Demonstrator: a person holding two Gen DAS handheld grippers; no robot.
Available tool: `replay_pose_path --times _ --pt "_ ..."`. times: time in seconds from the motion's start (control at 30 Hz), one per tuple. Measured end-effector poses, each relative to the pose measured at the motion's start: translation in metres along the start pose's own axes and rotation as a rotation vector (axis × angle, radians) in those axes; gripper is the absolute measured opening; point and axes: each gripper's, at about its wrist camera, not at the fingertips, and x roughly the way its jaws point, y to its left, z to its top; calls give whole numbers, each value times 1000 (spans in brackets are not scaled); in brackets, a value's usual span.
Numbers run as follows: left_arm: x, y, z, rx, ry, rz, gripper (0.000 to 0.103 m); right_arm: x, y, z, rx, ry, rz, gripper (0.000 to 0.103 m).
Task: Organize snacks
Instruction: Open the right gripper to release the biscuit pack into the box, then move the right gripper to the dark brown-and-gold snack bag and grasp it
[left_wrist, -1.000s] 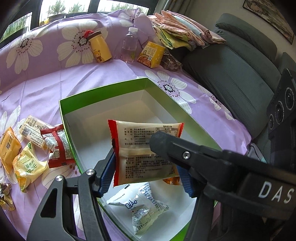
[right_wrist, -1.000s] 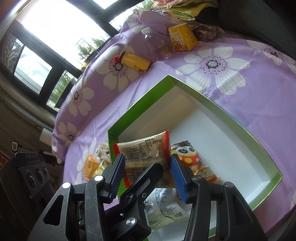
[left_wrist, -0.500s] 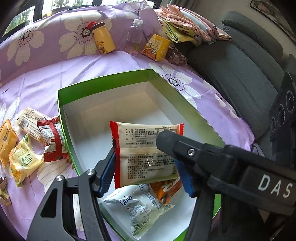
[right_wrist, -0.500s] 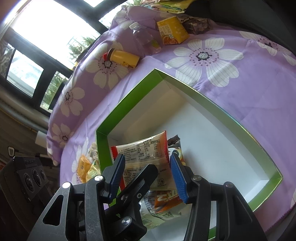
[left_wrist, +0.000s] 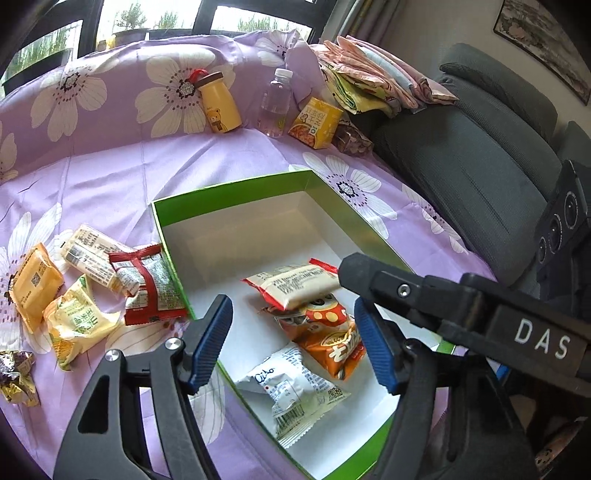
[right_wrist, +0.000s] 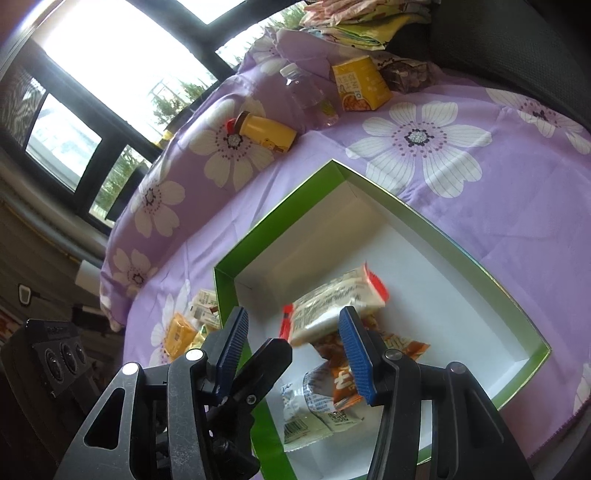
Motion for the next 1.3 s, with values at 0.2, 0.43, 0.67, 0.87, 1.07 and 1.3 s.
replay_pose_path --times 0.2,0.43,0.67,0.87,1.07,1.3 --pt "-38 19 -2 -47 -75 -17 81 -11 21 -4 -46 -43 -26 53" --pt "-89 59 -12 -113 -161 43 89 -22 49 -12 -109 -84 -58 53" --pt "-136 125 -32 -217 -191 156 92 -19 81 -25 -168 -99 -31 73" --pt "-178 183 -54 -349 -201 169 94 -4 113 -40 -235 -78 9 76" --pt "-181 228 -77 -414 -223 253 102 22 145 -60 -307 -12 74 77" --pt "-143 267 -93 -501 -109 192 101 81 179 -87 -340 193 218 77"
